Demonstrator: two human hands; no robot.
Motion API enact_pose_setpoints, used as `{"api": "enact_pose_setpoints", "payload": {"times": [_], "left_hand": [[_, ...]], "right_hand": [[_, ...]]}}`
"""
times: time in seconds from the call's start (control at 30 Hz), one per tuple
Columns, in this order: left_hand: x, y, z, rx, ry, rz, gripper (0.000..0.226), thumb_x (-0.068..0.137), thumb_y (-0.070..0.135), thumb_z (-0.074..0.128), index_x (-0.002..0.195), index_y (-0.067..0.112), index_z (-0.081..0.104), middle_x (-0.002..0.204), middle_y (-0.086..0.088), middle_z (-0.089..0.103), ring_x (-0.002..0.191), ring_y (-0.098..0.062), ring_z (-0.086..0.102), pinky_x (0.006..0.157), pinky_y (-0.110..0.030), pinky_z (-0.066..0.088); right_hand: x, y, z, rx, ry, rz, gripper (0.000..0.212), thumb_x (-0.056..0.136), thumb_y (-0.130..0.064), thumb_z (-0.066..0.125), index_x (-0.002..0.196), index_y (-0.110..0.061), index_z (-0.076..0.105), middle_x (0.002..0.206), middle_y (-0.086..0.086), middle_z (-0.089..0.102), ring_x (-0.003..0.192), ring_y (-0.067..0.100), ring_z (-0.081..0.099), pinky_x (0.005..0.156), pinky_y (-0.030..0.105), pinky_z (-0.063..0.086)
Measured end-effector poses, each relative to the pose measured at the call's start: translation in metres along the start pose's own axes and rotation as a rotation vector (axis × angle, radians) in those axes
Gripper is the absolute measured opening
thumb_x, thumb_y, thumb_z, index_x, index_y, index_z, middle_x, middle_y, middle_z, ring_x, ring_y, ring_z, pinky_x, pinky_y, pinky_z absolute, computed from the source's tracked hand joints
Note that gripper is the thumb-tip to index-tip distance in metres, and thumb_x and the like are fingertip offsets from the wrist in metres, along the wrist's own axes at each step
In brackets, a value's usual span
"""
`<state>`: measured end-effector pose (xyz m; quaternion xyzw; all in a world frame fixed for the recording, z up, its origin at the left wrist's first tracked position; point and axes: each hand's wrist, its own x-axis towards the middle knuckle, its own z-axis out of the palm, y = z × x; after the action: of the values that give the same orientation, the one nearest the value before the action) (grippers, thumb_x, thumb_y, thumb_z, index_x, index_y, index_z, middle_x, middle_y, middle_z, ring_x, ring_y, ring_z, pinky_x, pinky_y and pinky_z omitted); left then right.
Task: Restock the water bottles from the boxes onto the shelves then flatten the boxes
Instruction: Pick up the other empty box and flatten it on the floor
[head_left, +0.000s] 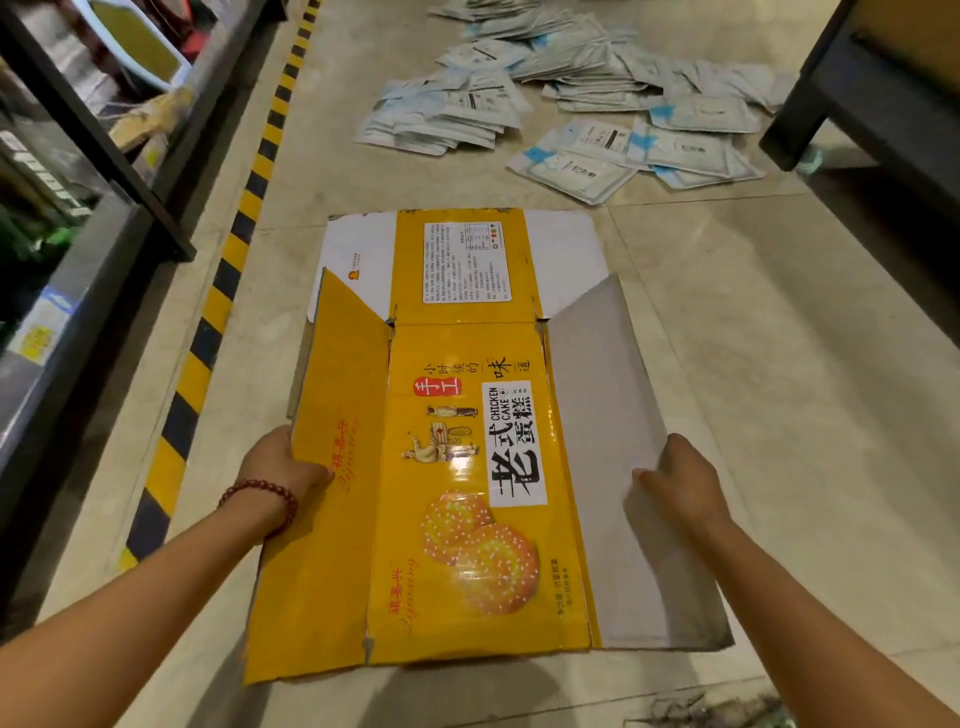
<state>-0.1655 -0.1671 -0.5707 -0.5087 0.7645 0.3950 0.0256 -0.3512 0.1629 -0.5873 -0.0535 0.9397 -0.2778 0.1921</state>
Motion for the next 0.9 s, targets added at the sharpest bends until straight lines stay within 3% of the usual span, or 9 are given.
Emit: {"api": "enact_pose_setpoints", "payload": {"times": [0.07,0.17,0.33,0.47,0.7,0.9], "left_hand": [[-0.017,0.014,-0.006,0.038,0.037,0.029,0.041,0.079,0.004,0.072,0.116,0.0,0.055,0.114,-0.023,0.062,0.102,-0.037,0.058,0.087,-0.042,0.046],[-0.044,0.042,-0.034,0.07,0.069,0.04,0.041,0.08,0.006,0.071,0.117,-0.003,0.055,0.114,-0.024,0.061,0.104,-0.039,0.056,0.087,-0.043,0.045],[-0.087,0.098,-0.107,0.12,0.026,0.034,0.041,0.078,0.012,0.075,0.113,-0.001,0.057,0.111,-0.023,0.063,0.1,-0.038,0.058,0.084,-0.042,0.047],[-0.135,0.156,-0.173,0.18,-0.013,-0.003,0.037,0.076,0.014,0.077,0.103,-0.002,0.057,0.101,-0.021,0.062,0.095,-0.037,0.058,0.082,-0.045,0.05],[-0.231,0.267,-0.287,0.254,-0.086,-0.058,0.043,0.071,0.015,0.082,0.105,0.001,0.059,0.104,-0.019,0.064,0.096,-0.036,0.06,0.085,-0.048,0.052],[-0.315,0.338,-0.331,0.432,-0.276,-0.069,0.053,0.08,0.015,0.072,0.125,-0.003,0.051,0.124,-0.022,0.056,0.112,-0.04,0.053,0.092,-0.046,0.048]], "right_hand": [[-0.016,-0.017,-0.012,-0.02,0.04,-0.058,0.018,0.089,-0.009,0.056,0.087,-0.005,0.038,0.07,-0.003,0.039,0.072,0.022,0.044,0.051,0.028,0.024],[-0.041,-0.044,-0.045,-0.021,0.105,-0.04,0.018,0.09,-0.008,0.054,0.084,-0.004,0.038,0.066,-0.003,0.037,0.058,0.014,0.038,0.048,0.026,0.021],[-0.079,-0.093,-0.131,-0.059,0.073,0.012,0.016,0.089,-0.009,0.054,0.086,-0.004,0.04,0.081,0.009,0.048,0.073,0.026,0.044,0.061,0.031,0.03],[-0.116,-0.136,-0.211,-0.077,0.027,0.085,0.01,0.087,-0.009,0.052,0.089,-0.005,0.043,0.085,0.009,0.05,0.075,0.027,0.046,0.06,0.031,0.033],[-0.193,-0.204,-0.377,-0.141,-0.03,0.14,0.01,0.092,-0.011,0.052,0.095,-0.001,0.049,0.096,0.014,0.056,0.079,0.024,0.048,0.061,0.029,0.034],[-0.282,-0.213,-0.488,-0.138,-0.146,0.287,0.022,0.093,-0.009,0.047,0.11,0.004,0.051,0.115,0.02,0.057,0.105,0.034,0.055,0.077,0.031,0.039]]}}
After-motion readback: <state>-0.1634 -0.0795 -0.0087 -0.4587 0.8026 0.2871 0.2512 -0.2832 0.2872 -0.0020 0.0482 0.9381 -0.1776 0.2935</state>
